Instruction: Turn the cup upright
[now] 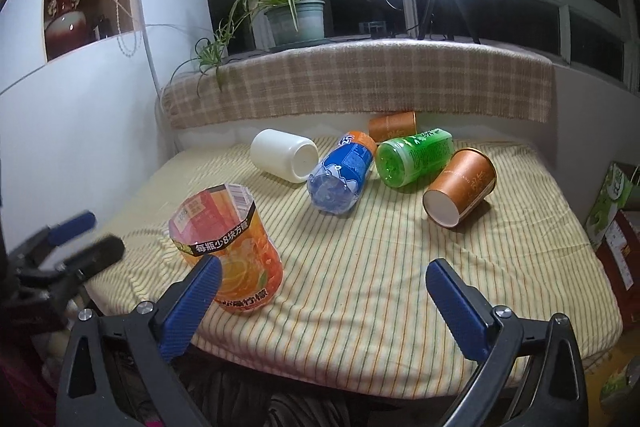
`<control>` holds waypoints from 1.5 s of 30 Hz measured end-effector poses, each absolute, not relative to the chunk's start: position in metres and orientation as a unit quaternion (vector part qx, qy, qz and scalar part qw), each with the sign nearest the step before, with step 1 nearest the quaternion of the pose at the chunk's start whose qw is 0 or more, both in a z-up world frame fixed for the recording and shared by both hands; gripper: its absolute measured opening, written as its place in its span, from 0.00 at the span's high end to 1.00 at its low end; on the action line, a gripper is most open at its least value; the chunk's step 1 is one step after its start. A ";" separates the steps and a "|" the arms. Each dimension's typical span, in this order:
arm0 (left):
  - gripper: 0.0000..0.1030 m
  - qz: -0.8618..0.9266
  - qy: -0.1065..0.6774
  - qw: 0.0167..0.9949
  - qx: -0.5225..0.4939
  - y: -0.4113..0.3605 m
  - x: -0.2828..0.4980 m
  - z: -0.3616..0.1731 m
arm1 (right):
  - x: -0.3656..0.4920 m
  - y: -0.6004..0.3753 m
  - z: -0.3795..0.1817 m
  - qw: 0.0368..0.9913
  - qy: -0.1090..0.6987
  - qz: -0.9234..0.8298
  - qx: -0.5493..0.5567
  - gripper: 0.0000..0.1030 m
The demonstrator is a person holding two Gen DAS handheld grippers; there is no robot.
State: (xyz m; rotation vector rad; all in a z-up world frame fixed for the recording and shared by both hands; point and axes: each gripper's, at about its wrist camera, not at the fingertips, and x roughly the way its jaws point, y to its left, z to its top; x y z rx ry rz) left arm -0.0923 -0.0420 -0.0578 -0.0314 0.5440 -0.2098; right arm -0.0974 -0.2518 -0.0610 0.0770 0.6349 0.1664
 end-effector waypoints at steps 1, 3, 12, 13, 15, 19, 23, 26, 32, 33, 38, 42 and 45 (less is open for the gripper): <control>0.01 -0.099 0.264 0.959 -0.015 -0.041 -0.093 -0.056 | -0.098 -0.250 -0.061 0.947 0.311 0.080 0.033 0.00; 0.00 -0.095 0.260 0.961 -0.018 -0.039 -0.093 -0.053 | -0.099 -0.247 -0.061 0.948 0.308 0.078 0.026 0.00; 0.00 -0.080 0.250 0.965 -0.018 -0.033 -0.097 -0.048 | -0.104 -0.239 -0.058 0.953 0.297 0.062 0.005 0.00; 0.00 -0.078 0.249 0.965 -0.017 -0.033 -0.097 -0.047 | -0.105 -0.239 -0.058 0.953 0.296 0.062 0.005 0.00; 0.00 -0.075 0.247 0.966 -0.016 -0.032 -0.099 -0.046 | -0.104 -0.239 -0.058 0.953 0.296 0.062 0.006 0.00; 0.00 -0.073 0.246 0.966 -0.016 -0.031 -0.100 -0.045 | -0.104 -0.237 -0.058 0.954 0.295 0.062 0.004 0.00; 0.00 -0.072 0.245 0.967 -0.014 -0.031 -0.100 -0.044 | -0.104 -0.237 -0.058 0.954 0.295 0.063 0.005 0.00; 0.00 -0.071 0.243 0.967 -0.014 -0.030 -0.101 -0.043 | -0.105 -0.236 -0.057 0.954 0.294 0.062 0.004 0.00; 0.00 -0.072 0.244 0.967 -0.015 -0.030 -0.101 -0.043 | -0.105 -0.233 -0.057 0.954 0.293 0.064 0.004 0.00; 0.00 -0.072 0.245 0.967 -0.014 -0.030 -0.100 -0.044 | -0.105 -0.234 -0.057 0.954 0.294 0.064 0.005 0.00; 0.00 -0.071 0.244 0.967 -0.014 -0.028 -0.100 -0.042 | -0.104 -0.231 -0.057 0.953 0.295 0.065 0.006 0.00; 0.00 -0.071 0.245 0.967 -0.013 -0.029 -0.100 -0.043 | -0.104 -0.230 -0.058 0.953 0.296 0.066 0.007 0.00; 0.00 -0.071 0.245 0.967 -0.014 -0.028 -0.100 -0.043 | -0.104 -0.230 -0.058 0.953 0.296 0.067 0.007 0.00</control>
